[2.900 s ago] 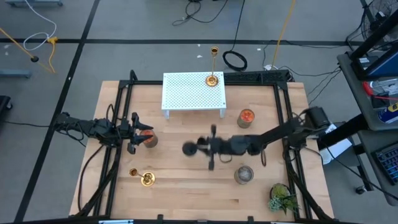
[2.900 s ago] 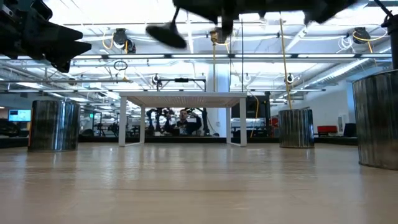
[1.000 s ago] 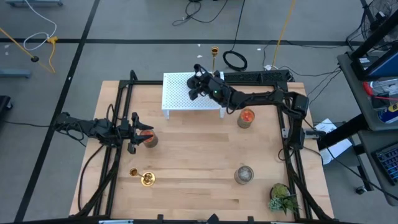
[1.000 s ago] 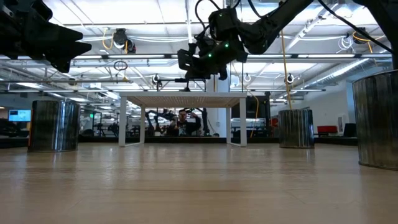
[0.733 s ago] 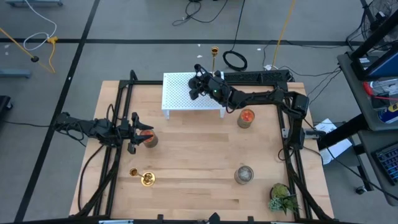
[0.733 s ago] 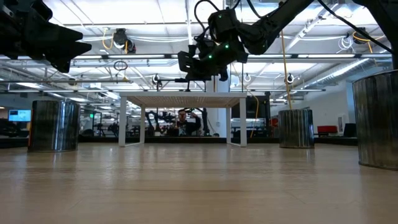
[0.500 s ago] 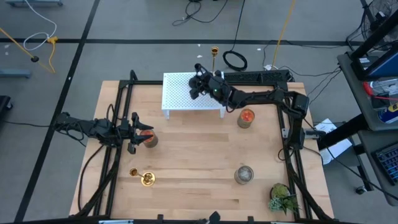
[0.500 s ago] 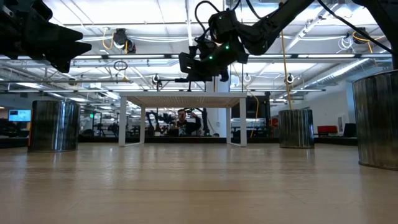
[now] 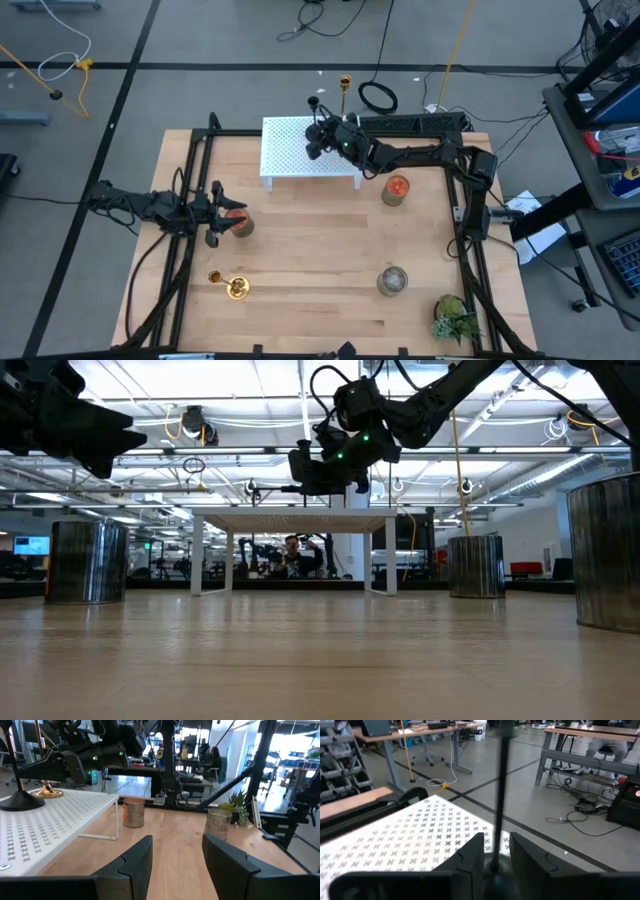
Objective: Pick & Place candle stick holders
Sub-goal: Put the gold candleholder on the shelf
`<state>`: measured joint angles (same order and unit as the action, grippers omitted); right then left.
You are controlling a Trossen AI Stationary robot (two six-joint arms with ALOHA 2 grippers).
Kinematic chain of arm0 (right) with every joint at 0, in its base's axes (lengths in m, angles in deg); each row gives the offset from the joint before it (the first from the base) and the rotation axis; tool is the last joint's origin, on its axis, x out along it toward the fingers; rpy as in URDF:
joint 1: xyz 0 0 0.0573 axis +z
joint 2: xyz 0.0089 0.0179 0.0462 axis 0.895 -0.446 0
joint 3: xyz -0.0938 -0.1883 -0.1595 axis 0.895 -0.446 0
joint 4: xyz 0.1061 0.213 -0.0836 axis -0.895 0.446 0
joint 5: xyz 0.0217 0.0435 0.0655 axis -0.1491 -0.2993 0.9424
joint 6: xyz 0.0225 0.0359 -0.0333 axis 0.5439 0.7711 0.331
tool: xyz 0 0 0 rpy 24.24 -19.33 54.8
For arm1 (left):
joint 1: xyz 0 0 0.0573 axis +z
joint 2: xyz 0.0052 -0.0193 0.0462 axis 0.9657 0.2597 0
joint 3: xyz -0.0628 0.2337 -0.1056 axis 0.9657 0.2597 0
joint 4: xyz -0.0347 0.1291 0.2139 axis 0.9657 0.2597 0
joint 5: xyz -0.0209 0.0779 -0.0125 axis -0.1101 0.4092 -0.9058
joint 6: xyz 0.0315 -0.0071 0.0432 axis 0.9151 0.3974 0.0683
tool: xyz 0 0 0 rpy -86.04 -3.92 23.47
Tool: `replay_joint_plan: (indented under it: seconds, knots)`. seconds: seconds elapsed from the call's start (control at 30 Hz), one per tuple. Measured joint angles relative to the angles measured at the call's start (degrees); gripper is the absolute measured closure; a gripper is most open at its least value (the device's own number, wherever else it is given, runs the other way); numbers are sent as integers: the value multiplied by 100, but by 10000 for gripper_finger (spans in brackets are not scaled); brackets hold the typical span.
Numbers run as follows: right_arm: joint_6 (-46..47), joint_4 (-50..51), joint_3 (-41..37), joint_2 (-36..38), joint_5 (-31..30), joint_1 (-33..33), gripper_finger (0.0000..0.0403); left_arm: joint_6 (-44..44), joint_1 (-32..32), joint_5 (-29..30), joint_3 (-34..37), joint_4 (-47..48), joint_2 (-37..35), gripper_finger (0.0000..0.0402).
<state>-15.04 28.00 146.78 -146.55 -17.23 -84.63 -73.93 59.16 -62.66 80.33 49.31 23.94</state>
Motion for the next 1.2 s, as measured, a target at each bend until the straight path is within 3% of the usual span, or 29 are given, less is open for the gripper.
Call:
replay_joint_plan:
  seconds: [0.23, 0.5, 0.77, 1.03, 1.2]
  knots:
    - [-550, 17, 1, 197, -36, 286, 281, 737, 1, -13, -5, 602, 4, 222]
    - [-572, 701, 1, 541, -878, 628, 260, 961, -2, -154, -6, 609, 2, 222]
    - [-610, 1141, 1, 723, -879, 1142, 260, 917, -11, -2091, -9, 724, 2, 222]
    - [-919, 1168, 1, 750, -881, 1718, 257, 724, -13, -2855, -17, 728, 2, 222]
    - [-1066, 1164, 1, 764, -881, 1998, 257, 609, -71, -4009, -61, 820, 4, 222]
